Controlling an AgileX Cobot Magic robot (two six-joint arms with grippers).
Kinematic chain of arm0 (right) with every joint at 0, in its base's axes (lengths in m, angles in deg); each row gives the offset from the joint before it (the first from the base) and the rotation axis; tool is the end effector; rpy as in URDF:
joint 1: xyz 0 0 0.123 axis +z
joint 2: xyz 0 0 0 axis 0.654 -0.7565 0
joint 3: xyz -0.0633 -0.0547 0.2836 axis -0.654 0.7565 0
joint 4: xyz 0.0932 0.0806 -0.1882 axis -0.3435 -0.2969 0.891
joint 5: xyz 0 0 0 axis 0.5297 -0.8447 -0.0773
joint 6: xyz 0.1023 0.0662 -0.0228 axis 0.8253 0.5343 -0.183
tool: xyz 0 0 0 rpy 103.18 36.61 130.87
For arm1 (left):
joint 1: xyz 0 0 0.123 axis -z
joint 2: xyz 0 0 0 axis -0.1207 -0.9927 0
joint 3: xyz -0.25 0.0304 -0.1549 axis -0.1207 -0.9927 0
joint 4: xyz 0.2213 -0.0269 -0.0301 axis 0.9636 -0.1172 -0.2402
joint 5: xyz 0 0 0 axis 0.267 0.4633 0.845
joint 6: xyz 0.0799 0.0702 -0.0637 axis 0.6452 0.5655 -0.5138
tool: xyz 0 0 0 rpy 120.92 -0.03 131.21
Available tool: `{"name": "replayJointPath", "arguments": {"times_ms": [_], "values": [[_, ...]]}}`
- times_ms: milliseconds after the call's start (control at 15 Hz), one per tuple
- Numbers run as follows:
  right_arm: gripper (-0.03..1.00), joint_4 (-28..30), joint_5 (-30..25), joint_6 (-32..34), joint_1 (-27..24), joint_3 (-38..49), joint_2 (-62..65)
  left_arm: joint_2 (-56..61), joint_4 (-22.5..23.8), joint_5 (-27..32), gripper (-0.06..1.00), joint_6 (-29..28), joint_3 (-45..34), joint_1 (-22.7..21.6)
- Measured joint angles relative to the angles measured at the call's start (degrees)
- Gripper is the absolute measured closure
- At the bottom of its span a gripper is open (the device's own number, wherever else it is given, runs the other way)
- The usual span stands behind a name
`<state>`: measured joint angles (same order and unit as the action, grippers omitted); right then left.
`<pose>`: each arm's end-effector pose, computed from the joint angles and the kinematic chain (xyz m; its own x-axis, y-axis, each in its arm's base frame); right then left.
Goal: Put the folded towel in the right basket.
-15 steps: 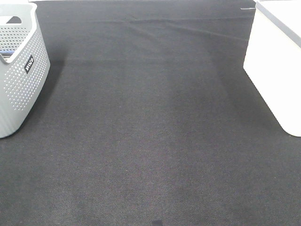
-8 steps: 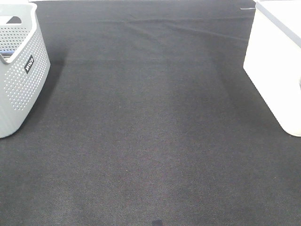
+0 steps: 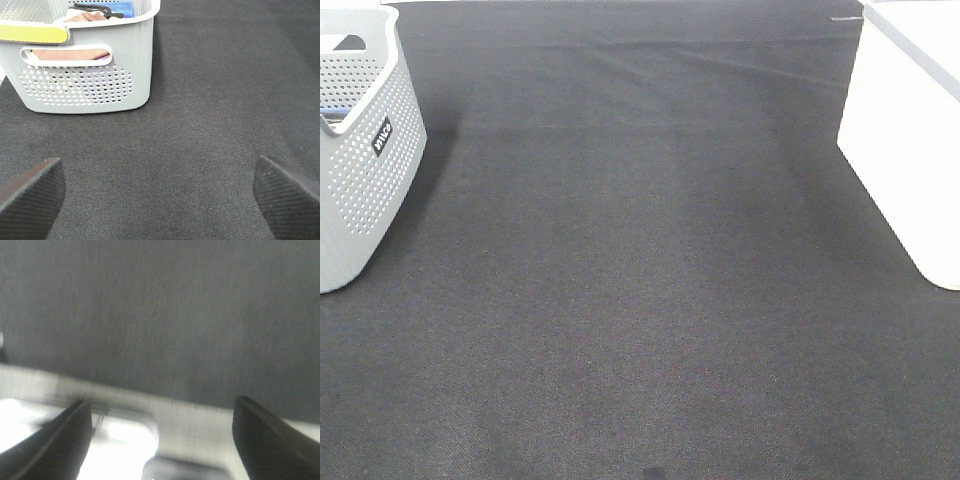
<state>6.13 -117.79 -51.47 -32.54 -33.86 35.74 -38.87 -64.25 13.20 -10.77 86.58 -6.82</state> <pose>0.0490 0.0144 0.2488 -0.8369 -0.1533 -0.5255 -0.2003 0.9792 0.0332 -0.0104 -0.0070 0.2496 -0.4494 -0.0452 -0.8922 0.0319 0.9973 -0.0665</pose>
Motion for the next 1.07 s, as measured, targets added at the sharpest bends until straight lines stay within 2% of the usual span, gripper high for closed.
{"name": "replayJointPath", "arguments": {"times_ms": [133,400,1067], "values": [[0.24,0.0,3.0,-0.2,0.0,2.6,8.7,0.0,0.0,0.0,-0.02,0.0,0.0,0.0],[0.24,0.0,3.8,-0.6,0.0,2.6,17.0,0.0,0.0,0.0,-0.02,0.0,0.0,0.0],[0.24,-0.2,3.9,-0.6,-1.0,2.6,17.4,0.0,0.0,0.0,-0.02,0.0,0.0,0.0]]}}
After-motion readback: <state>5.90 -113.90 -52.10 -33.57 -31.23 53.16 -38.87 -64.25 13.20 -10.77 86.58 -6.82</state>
